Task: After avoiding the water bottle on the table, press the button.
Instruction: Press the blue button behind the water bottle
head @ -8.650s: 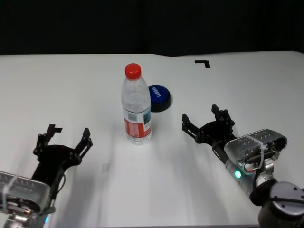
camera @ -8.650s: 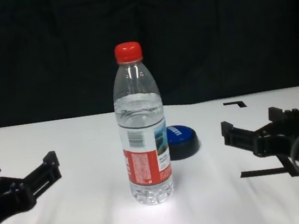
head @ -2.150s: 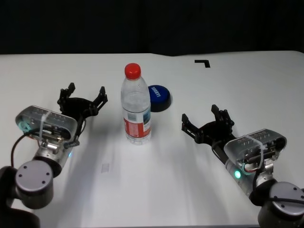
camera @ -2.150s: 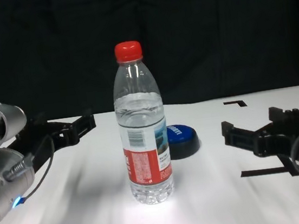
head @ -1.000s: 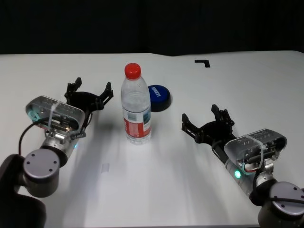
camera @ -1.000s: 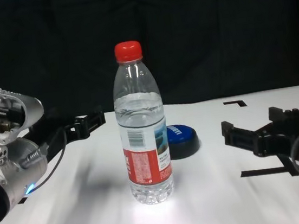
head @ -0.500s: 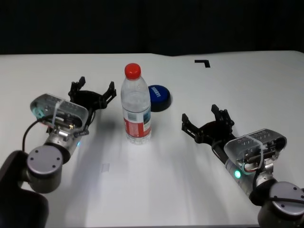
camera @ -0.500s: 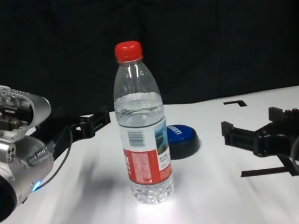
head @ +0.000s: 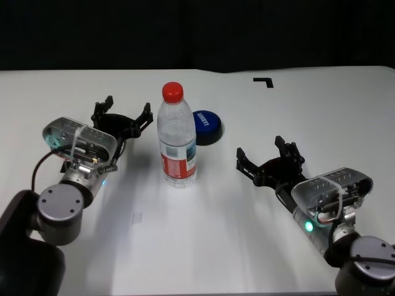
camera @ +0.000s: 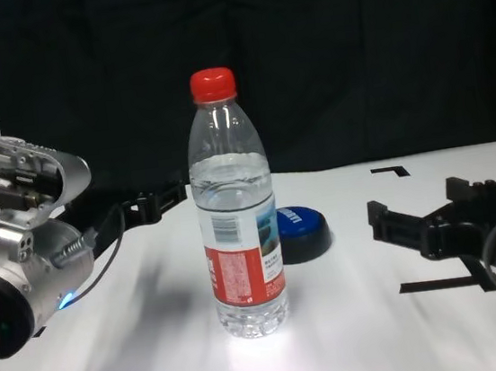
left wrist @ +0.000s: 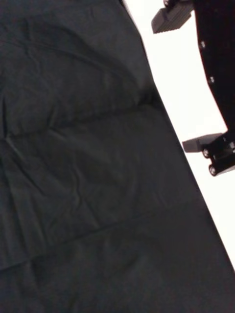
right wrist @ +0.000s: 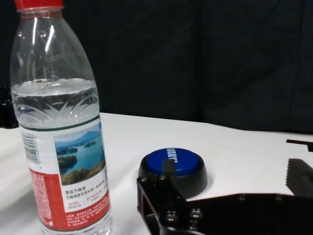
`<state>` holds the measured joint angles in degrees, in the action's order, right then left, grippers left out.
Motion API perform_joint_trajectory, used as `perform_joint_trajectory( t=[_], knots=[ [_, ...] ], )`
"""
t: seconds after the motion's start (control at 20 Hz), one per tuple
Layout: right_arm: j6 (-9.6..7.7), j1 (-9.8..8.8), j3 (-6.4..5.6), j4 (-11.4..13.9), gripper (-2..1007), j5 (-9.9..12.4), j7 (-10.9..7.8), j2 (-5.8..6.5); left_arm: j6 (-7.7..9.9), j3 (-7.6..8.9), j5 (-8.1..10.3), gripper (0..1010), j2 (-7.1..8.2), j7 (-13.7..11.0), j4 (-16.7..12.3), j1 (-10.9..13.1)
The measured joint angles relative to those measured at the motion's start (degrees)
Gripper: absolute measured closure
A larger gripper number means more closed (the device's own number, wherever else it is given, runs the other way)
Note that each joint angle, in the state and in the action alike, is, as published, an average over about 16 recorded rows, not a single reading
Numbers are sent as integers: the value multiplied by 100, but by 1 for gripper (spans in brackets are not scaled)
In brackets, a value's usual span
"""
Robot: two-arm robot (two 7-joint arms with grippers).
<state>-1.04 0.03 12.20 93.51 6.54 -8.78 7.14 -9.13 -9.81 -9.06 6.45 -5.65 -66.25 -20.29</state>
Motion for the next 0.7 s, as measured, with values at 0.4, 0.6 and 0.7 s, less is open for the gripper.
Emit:
perform_joint_trajectory(
  t=[0.4, 0.6, 0.7],
  knots=[
    [0, 0, 0, 0, 2, 0, 0, 0, -80, -57, 4, 7, -17, -29, 212, -162],
    [0, 0, 0, 0, 2, 0, 0, 0, -119, -88, 9, 7, -31, -44, 315, -237],
    [0, 0, 0, 0, 3, 0, 0, 0, -139, -104, 12, 7, -40, -51, 368, -272]
  ],
)
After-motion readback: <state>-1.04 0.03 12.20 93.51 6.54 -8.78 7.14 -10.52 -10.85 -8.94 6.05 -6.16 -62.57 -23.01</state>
